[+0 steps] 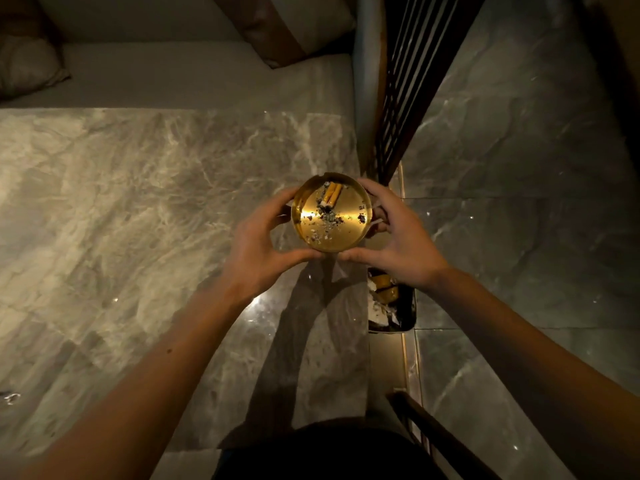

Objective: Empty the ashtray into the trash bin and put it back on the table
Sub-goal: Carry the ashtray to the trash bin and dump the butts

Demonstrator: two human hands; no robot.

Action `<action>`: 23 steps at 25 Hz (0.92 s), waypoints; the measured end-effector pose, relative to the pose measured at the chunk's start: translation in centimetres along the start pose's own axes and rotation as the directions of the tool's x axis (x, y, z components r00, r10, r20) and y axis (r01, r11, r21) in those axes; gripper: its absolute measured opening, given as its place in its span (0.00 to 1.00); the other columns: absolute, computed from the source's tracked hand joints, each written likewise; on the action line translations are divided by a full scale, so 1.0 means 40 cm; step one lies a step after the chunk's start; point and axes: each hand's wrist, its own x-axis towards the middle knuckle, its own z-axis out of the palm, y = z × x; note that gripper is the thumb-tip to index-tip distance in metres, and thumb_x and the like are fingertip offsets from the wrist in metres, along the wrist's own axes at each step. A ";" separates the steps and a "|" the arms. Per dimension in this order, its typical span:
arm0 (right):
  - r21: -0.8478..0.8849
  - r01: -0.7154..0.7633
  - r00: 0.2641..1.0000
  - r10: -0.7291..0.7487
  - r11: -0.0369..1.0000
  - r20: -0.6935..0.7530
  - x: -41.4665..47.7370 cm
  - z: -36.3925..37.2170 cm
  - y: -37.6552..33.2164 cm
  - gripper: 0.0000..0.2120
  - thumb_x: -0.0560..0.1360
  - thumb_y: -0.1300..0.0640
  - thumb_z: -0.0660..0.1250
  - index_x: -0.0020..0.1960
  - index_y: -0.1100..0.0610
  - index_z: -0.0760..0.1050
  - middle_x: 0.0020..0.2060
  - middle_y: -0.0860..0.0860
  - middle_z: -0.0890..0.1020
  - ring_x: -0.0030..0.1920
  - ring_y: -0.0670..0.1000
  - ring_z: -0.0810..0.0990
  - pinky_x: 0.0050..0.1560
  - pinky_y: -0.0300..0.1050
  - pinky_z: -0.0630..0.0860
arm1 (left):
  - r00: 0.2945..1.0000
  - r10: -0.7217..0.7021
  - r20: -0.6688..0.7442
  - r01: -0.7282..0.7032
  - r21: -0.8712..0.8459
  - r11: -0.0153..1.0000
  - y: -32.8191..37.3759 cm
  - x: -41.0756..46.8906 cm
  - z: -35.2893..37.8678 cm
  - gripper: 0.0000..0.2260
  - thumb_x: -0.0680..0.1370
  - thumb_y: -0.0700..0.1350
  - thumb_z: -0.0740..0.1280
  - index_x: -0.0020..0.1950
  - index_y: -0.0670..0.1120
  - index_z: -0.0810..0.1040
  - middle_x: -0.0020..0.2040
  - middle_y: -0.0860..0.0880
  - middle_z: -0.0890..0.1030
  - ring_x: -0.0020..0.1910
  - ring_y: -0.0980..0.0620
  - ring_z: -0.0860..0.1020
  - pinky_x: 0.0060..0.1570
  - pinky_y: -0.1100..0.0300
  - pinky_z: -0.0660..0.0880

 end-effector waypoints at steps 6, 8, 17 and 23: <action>0.026 -0.076 0.997 0.077 0.997 -0.030 -0.030 -0.046 0.058 0.52 0.59 0.48 0.81 0.76 0.46 0.59 0.70 0.50 0.71 0.62 0.51 0.77 0.57 0.53 0.80 | 0.999 -0.034 0.042 0.037 -0.075 0.997 0.002 0.026 0.070 0.40 0.62 0.48 0.81 0.72 0.48 0.70 0.66 0.52 0.77 0.66 0.57 0.75 0.67 0.54 0.73; 0.014 -0.073 0.996 0.074 0.997 -0.056 -0.049 -0.042 0.075 0.51 0.59 0.48 0.81 0.76 0.49 0.59 0.70 0.50 0.71 0.61 0.52 0.78 0.55 0.55 0.80 | 0.998 -0.038 0.057 0.044 -0.114 0.993 -0.019 0.028 0.089 0.40 0.62 0.47 0.82 0.72 0.46 0.70 0.66 0.51 0.77 0.66 0.55 0.75 0.67 0.49 0.73; -0.058 -0.197 0.972 0.187 0.979 -0.144 -0.120 -0.043 0.120 0.49 0.60 0.53 0.83 0.75 0.54 0.63 0.65 0.54 0.75 0.53 0.41 0.78 0.48 0.34 0.78 | 0.974 -0.080 0.213 0.129 -0.227 0.965 -0.081 0.021 0.176 0.43 0.62 0.50 0.81 0.74 0.48 0.68 0.68 0.54 0.76 0.68 0.57 0.73 0.70 0.49 0.70; -0.037 -0.269 0.958 0.263 0.963 -0.113 -0.163 -0.089 0.214 0.49 0.60 0.53 0.83 0.75 0.53 0.63 0.65 0.53 0.74 0.52 0.42 0.78 0.47 0.36 0.77 | 0.956 -0.156 0.247 0.215 -0.230 0.949 -0.081 0.010 0.287 0.44 0.63 0.48 0.81 0.75 0.45 0.66 0.70 0.51 0.75 0.70 0.56 0.72 0.70 0.50 0.69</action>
